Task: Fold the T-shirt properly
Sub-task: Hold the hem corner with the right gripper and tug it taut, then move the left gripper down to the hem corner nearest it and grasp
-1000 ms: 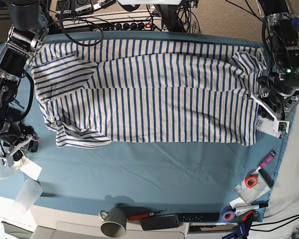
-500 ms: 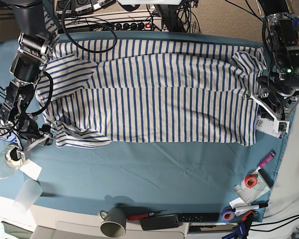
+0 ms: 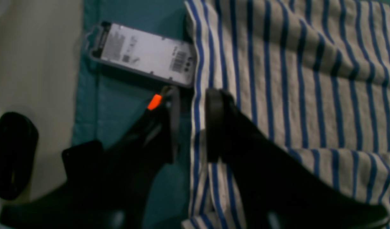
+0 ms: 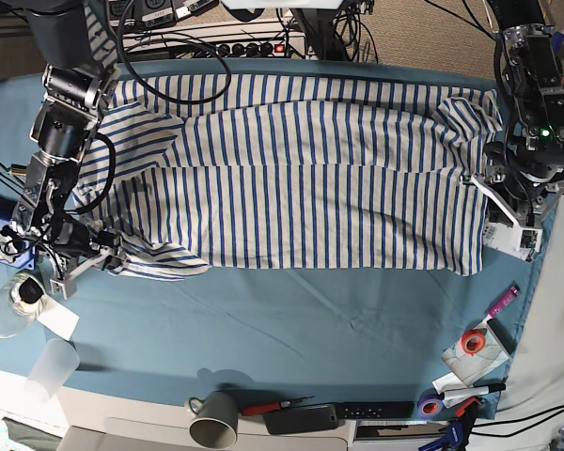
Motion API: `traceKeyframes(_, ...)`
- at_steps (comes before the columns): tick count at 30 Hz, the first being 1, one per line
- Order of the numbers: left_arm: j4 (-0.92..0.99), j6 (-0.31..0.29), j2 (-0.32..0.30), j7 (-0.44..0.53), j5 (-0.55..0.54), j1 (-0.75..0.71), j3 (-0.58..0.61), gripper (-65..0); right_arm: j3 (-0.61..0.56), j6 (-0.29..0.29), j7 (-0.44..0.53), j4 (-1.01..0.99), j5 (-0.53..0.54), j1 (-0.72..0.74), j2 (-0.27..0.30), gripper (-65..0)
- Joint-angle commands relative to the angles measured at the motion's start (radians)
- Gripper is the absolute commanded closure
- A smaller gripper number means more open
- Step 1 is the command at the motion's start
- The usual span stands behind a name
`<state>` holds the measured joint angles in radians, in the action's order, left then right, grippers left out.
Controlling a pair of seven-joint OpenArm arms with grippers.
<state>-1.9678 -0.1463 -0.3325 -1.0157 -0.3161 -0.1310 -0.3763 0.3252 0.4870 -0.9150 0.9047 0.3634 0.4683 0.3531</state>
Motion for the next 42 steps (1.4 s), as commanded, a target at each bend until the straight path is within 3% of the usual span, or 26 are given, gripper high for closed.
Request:
traceKeyframes(1,-0.015,0.002,-0.011,0.040,-0.003,0.018,-0.006,-15.6,0.003,0.002,0.030,0.016,0.002,0.031,0.015,-23.7)
traceKeyframes(5,-0.015,-0.044,-0.011,0.067,-0.028,0.047,-0.006,-18.2,0.003,0.001,0.028,0.016,-0.027,0.031,0.010,-23.7)
traceKeyframes(8,0.007,-0.089,-0.011,0.096,-0.049,0.083,-0.006,-31.9,0.003,0.001,0.015,0.016,-0.036,0.031,0.010,-23.7)
traceKeyframes(10,0.049,-0.092,-0.011,0.126,-0.063,0.115,-0.006,-37.5,0.003,0.001,0.008,0.016,-0.036,0.031,0.010,-23.7)
traceKeyframes(18,0.325,-0.095,-0.011,0.110,-0.133,0.322,-0.006,-37.6,0.003,0.001,0.003,0.016,-0.036,0.031,0.010,-23.7)
traceKeyframes(20,0.390,-0.129,-0.011,0.109,-0.134,0.370,-0.006,-37.6,0.003,0.001,0.002,0.016,-0.036,0.031,0.010,-23.7)
traceKeyframes(24,0.543,-0.130,-0.011,0.102,-0.123,0.452,-0.006,-37.6,0.003,0.001,0.002,0.016,-0.036,0.031,0.010,-23.7)
traceKeyframes(29,0.710,-0.182,-0.011,0.063,-0.098,0.512,-0.006,-37.6,0.003,0.002,0.002,0.016,-0.036,0.031,0.010,-23.7)
traceKeyframes(35,0.758,-0.189,-0.010,0.081,-0.097,0.516,-0.006,-37.6,0.003,0.002,-0.002,0.016,-0.036,0.031,0.010,-23.7)
traceKeyframes(38,0.758,-0.196,0.001,0.134,-0.050,0.517,-0.005,-37.6,0.003,0.002,-0.002,0.016,-0.035,0.031,0.010,-23.7)
traceKeyframes(42,0.759,-0.196,0.038,0.134,0.002,0.514,-0.005,-37.5,0.003,0.002,-0.002,0.016,-0.035,0.031,0.010,-23.7)
